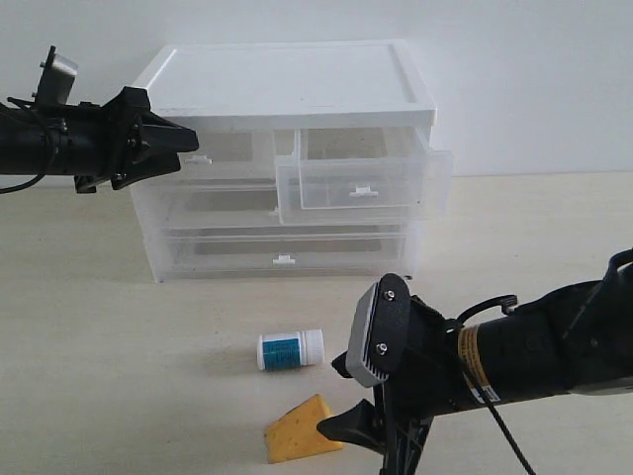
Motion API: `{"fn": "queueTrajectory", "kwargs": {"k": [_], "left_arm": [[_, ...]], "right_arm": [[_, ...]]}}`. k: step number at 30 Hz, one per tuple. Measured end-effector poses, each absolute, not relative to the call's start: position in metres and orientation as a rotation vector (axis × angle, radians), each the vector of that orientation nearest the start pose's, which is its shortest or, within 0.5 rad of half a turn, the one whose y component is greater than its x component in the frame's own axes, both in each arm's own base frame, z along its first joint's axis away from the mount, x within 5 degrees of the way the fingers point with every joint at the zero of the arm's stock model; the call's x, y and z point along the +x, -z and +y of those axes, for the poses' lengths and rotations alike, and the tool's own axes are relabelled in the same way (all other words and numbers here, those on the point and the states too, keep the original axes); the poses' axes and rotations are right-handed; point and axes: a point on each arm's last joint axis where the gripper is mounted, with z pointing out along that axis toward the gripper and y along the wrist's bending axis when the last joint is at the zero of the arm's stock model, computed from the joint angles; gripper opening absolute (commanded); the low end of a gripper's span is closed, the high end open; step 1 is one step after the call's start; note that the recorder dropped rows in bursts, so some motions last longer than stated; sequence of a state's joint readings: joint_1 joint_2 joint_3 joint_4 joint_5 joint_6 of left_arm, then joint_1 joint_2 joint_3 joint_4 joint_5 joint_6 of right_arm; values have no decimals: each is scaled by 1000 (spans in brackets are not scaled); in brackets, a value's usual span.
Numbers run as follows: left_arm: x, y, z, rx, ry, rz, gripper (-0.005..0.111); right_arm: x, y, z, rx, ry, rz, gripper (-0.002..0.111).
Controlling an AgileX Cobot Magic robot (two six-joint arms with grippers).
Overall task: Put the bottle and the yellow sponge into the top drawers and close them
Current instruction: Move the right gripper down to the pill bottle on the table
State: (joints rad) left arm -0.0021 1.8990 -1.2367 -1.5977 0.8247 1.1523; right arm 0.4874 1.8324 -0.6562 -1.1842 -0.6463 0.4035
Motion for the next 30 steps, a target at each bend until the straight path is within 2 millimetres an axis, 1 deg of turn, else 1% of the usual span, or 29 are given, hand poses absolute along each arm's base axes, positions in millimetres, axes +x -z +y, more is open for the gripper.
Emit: {"fn": "queueTrajectory", "kwargs": {"k": [5,12,16,19,23,30], "left_arm": [[403,-228,-68,30,1141,2122,47],[403,-228,-68,30,1141,2122,47],[403,-228,-68,30,1141,2122,47],[403,-228,-68,30,1141,2122,47],[402,-227,-68,40,1135,2126,47],[402,-227,-68,49,1127,2130,47]], "right_arm": [[236,-120,186,-1518,-646,1698,56],[235,-120,187,-1530,-654,1688,56],[231,-120,191,-1556,-655,1679,56],[226,-118,200,-1604,-630,1672,56],[225,-119,210,-1656,-564,1665,56],[226,-119,211,-1659,-529,1685,56]]}}
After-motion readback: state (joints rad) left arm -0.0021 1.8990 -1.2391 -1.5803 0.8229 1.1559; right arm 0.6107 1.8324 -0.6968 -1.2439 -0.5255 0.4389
